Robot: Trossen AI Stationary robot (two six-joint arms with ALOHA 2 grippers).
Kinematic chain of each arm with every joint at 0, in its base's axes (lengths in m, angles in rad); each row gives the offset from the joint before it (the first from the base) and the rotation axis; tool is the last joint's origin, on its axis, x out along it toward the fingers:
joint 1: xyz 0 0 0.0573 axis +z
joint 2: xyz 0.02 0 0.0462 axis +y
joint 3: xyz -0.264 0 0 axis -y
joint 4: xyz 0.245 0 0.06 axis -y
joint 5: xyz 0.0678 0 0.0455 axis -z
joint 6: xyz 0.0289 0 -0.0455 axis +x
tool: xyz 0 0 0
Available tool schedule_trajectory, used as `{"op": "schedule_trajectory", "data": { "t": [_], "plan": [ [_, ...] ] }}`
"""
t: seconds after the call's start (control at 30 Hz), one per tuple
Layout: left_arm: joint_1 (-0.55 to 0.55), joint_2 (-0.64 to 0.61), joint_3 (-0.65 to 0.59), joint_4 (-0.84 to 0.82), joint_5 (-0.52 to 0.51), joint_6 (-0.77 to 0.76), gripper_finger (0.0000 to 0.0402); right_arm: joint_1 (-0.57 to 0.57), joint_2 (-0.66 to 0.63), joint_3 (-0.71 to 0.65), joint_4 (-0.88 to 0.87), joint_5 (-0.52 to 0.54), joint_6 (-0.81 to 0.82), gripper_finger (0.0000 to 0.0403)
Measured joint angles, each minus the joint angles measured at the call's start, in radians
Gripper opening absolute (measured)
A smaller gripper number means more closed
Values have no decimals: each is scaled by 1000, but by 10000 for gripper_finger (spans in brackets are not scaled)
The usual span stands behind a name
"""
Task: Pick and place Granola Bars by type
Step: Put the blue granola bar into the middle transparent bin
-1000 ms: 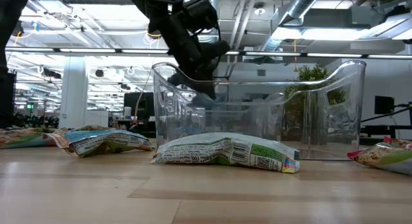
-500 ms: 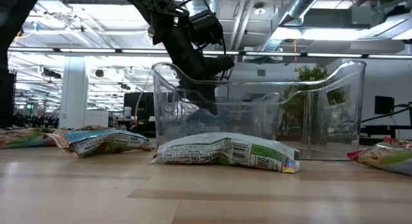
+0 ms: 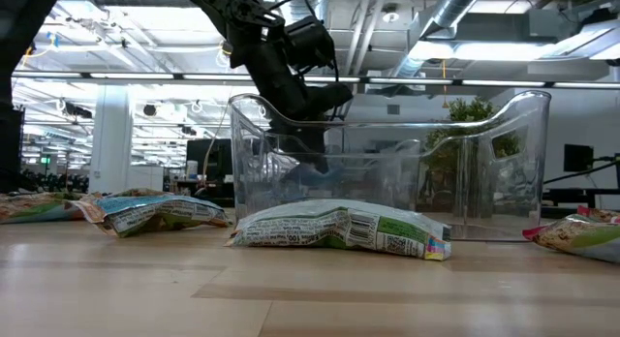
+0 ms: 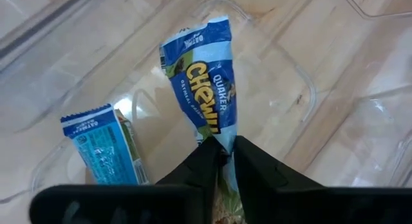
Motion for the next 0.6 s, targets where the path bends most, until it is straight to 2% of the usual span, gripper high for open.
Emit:
{"op": "schedule_trajectory", "data": {
  "t": [0.27, 0.5, 0.6],
  "plan": [
    [0, 0, 0, 4, 6, -11, 86, 0, 0, 0, 0, 0, 0, 0],
    [0, -7, 0, 33, 80, -13, 92, 0, 0, 0, 0, 0, 0, 0],
    [-1, -27, 0, 49, 80, -13, 92, 0, 0, 0, 0, 0, 0, 0]
  ]
}}
